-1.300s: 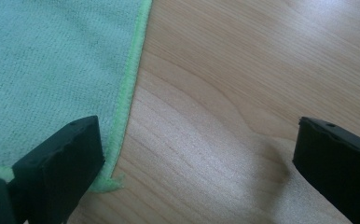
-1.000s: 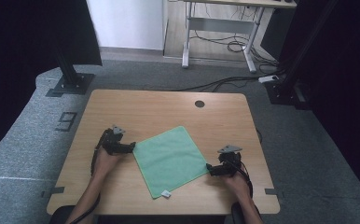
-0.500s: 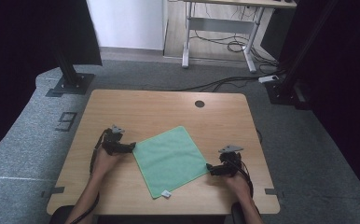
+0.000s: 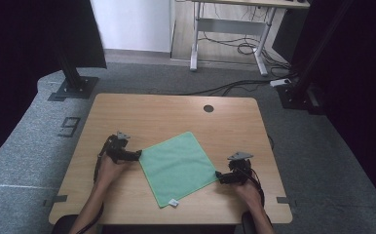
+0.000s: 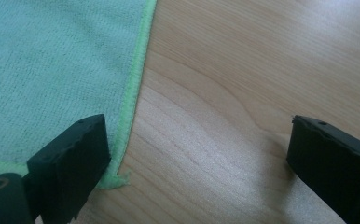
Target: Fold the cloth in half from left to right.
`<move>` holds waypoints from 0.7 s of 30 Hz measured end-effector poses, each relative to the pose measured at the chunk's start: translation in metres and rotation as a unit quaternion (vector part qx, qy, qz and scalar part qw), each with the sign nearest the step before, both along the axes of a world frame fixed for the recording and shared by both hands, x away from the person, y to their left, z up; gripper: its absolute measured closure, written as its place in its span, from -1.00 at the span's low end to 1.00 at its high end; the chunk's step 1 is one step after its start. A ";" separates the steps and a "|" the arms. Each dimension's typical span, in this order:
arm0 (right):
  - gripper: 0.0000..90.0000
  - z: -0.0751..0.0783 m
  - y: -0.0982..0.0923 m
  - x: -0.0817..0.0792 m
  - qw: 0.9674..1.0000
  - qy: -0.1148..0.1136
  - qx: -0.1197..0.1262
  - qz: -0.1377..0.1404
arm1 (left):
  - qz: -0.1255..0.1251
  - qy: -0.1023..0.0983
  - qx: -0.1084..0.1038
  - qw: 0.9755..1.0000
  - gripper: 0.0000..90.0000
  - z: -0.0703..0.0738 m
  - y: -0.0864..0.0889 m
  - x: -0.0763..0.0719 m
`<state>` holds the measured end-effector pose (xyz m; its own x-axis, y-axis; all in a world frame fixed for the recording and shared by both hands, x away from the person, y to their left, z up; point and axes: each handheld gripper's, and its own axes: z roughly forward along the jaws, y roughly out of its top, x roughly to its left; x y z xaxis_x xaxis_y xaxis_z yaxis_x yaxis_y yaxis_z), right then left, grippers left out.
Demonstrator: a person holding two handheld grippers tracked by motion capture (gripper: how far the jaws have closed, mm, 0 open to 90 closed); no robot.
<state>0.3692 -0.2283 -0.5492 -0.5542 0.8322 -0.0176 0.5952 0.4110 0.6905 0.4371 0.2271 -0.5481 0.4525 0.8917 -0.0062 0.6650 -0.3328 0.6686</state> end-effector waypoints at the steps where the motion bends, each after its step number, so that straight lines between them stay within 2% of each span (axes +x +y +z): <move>1: -0.87 0.001 0.001 -0.001 1.000 -0.002 0.001 0.003 | -0.001 0.000 -0.001 1.000 -0.96 0.000 0.000 0.000; 3: -0.87 0.002 0.001 -0.001 1.000 -0.003 0.002 0.005 | -0.004 -0.001 -0.002 1.000 -0.94 0.000 0.000 -0.001; 6: -0.87 0.008 0.004 -0.004 1.000 -0.001 0.022 0.019 | -0.015 -0.006 -0.005 1.000 -0.81 0.001 0.000 -0.003; 15: -0.87 0.016 0.027 -0.012 0.997 0.007 0.035 0.067 | -0.013 -0.006 -0.005 1.000 -0.82 0.001 0.000 -0.003; 18: -0.86 0.017 0.042 -0.016 0.995 0.015 0.042 0.091 | -0.010 -0.006 -0.005 1.000 -0.82 0.000 0.000 -0.003; 19: -0.86 0.017 0.042 -0.016 0.995 0.015 0.042 0.091 | -0.010 -0.006 -0.005 1.000 -0.84 0.000 0.000 -0.003; 21: -0.86 0.018 0.056 -0.021 0.992 0.021 0.047 0.115 | -0.003 -0.003 -0.005 1.000 -0.88 0.000 0.000 -0.002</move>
<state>0.3487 -0.1719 -0.5308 -0.7287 0.6801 0.0806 0.5214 0.4746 0.7091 0.4352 0.2270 -0.5480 0.4577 0.8890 -0.0121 0.6595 -0.3303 0.6753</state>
